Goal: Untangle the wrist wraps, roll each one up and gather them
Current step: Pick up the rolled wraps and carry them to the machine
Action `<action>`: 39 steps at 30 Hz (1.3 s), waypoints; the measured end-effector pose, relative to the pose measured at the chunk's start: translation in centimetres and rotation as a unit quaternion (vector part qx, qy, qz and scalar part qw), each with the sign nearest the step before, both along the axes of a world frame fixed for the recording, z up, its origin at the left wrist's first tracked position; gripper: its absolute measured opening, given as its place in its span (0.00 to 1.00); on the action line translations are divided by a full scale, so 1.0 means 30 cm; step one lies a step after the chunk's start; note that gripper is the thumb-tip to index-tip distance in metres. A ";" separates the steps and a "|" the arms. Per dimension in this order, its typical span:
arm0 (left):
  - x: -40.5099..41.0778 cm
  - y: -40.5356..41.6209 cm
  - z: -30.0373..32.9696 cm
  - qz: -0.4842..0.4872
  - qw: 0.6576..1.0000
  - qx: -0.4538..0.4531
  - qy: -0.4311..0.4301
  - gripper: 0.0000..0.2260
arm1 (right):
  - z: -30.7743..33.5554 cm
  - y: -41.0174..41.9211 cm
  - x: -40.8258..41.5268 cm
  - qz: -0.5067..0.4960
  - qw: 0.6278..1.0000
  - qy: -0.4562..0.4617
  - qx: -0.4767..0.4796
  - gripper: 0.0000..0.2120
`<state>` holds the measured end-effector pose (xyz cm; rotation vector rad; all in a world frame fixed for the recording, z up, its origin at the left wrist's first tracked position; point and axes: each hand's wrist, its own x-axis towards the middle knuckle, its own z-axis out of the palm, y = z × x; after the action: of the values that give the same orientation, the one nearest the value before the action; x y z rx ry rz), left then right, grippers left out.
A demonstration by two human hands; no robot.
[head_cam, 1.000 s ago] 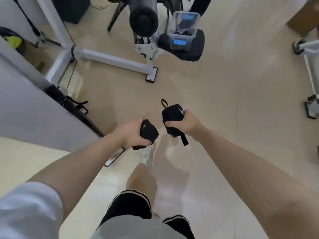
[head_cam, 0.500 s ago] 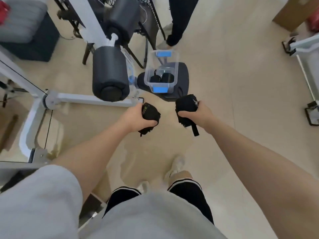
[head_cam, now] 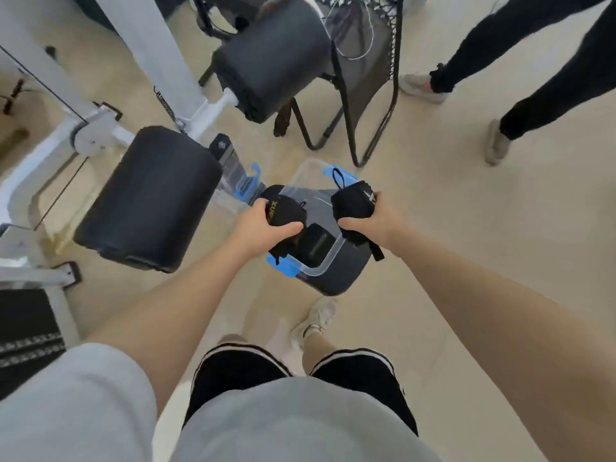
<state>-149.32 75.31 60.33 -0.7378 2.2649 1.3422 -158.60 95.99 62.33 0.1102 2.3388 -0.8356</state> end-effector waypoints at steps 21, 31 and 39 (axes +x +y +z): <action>-0.375 0.072 -0.447 -0.206 0.941 -0.259 0.063 0.16 | -0.292 -0.145 -0.469 0.688 0.701 0.088 0.165 0.33; -0.357 0.062 -0.487 -0.290 0.931 -0.214 -0.062 0.26 | -0.392 -0.175 -0.443 0.679 0.705 0.006 0.204 0.34; -0.350 0.036 -0.492 -0.240 0.970 -0.020 -0.032 0.19 | -0.391 -0.289 -0.463 0.467 0.853 0.140 0.185 0.11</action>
<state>-159.82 76.38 45.57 -0.2113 2.2306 1.0264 -172.48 87.33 50.61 -0.9748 2.3560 0.1019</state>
